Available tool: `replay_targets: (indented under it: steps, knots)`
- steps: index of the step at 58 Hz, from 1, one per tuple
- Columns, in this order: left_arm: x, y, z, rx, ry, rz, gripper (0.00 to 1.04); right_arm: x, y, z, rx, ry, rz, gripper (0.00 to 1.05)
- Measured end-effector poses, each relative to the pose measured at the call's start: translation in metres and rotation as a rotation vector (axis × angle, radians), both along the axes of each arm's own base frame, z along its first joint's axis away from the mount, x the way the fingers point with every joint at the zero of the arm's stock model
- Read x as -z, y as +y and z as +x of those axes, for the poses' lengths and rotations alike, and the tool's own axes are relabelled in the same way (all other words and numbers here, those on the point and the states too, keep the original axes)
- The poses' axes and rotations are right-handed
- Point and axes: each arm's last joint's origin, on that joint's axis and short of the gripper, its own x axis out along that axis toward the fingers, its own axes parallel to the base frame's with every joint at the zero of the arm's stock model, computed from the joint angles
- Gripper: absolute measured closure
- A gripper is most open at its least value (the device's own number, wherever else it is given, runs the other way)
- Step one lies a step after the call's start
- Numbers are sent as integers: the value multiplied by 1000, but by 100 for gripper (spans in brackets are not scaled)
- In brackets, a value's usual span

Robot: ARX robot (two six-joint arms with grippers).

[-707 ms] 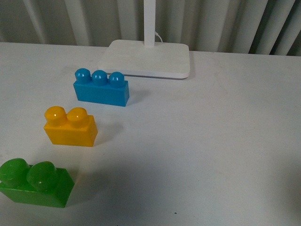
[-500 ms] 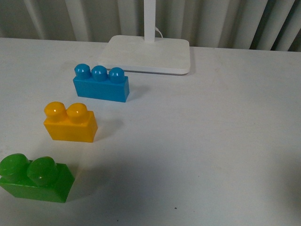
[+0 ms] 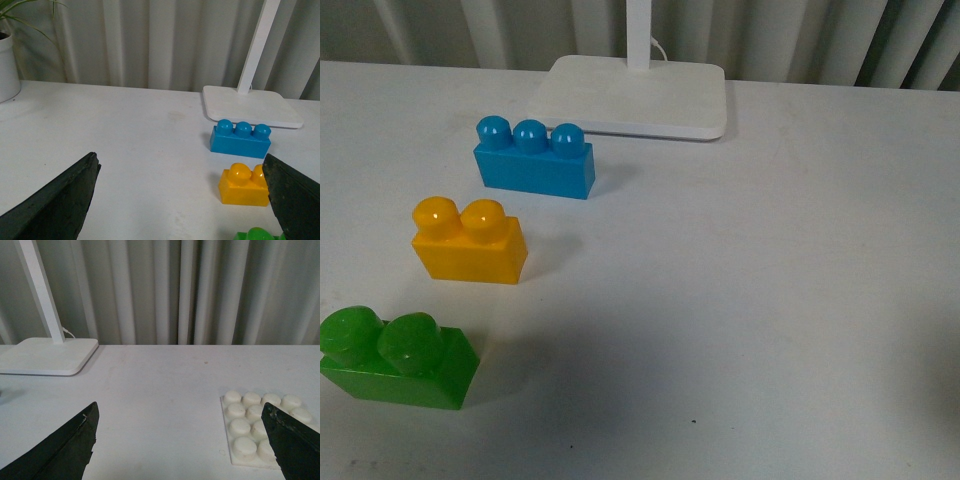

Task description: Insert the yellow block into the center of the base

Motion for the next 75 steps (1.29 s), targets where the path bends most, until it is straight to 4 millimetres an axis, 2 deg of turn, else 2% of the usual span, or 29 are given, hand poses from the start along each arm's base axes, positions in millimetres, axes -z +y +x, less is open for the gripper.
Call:
replay_targets:
  steps: [49,53,63,69,75]
  knots:
    - [0,0,0,0,0,0,6,0,0,0,1,0,0,9]
    - [0,0,0,0,0,0,6,2,-1,1,47,84,-25,9]
    - [0,0,0,0,0,0,6,-9,-19,24,102,274,-37,9]
    - [0,0,0,0,0,0,6,-16,-38,53,130,401,-42,9]
    - [0,0,0,0,0,0,6,-13,-57,81,159,522,-50,9]
